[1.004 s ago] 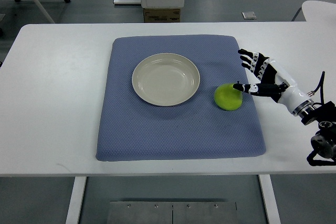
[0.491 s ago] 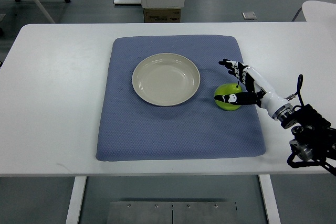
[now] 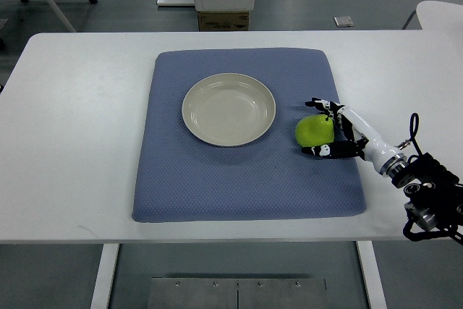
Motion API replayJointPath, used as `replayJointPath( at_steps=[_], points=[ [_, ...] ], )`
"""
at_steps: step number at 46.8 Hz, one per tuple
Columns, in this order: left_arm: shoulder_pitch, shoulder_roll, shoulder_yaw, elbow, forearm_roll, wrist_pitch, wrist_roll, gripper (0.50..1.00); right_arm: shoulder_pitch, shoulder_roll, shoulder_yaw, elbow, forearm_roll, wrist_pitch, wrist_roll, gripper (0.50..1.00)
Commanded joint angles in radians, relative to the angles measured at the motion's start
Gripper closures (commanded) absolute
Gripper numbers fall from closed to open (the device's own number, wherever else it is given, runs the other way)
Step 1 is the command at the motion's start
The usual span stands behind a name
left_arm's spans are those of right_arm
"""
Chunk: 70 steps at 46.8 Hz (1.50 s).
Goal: Place pear on plate with right hand
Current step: 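Close the right hand fingers around the green pear and lift it, then carry the pear with the right hand over the cream plate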
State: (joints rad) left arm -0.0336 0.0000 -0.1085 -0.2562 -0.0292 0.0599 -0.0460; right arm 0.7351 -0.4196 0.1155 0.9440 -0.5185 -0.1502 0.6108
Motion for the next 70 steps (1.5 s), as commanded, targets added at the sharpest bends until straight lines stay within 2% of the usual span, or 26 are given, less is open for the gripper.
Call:
replayJointPath(
  at_steps=[1,5,9,11,14,15,32,42,59,70],
  points=[
    [0.000,0.000,0.000,0.000,0.000,0.000,0.000,0.500,0.000,-0.001,0.000,-0.001,0.000,-0.002,0.000,0.521],
    [0.001,0.000,0.001,0.000,0.000,0.000,0.000,0.500,0.000,-0.001,-0.002,-0.002,0.000,-0.002,0.000,0.573],
    [0.000,0.000,0.000,0.000,0.000,0.000,0.000,0.500,0.000,-0.001,-0.002,-0.005,0.000,-0.002,0.000,0.680],
    [0.000,0.000,0.001,0.000,0.000,0.001,0.000,0.500,0.000,-0.001,-0.002,-0.007,0.000,0.000,0.000,0.778],
    [0.000,0.000,0.000,0.000,0.000,0.001,0.000,0.500,-0.002,-0.001,-0.002,-0.011,0.000,-0.002,0.000,0.966],
    [0.000,0.000,0.001,0.000,0.000,0.000,0.000,0.500,-0.002,-0.001,-0.002,-0.014,0.000,-0.002,0.000,1.000],
    [0.000,0.000,0.001,0.000,0.000,0.000,0.000,0.500,0.000,0.018,0.013,-0.040,0.017,-0.066,0.000,1.000],
    [0.001,0.000,0.001,0.000,0.000,0.000,0.000,0.500,0.029,0.024,0.078,-0.034,0.026,-0.068,0.000,1.000],
    [0.000,0.000,0.000,0.000,0.000,0.000,0.000,0.500,0.187,0.140,0.092,-0.040,0.032,-0.068,0.000,1.000],
    [0.001,0.000,0.000,0.000,0.000,0.001,0.000,0.500,0.239,0.217,0.079,-0.056,0.071,-0.069,0.000,1.000]
  ],
)
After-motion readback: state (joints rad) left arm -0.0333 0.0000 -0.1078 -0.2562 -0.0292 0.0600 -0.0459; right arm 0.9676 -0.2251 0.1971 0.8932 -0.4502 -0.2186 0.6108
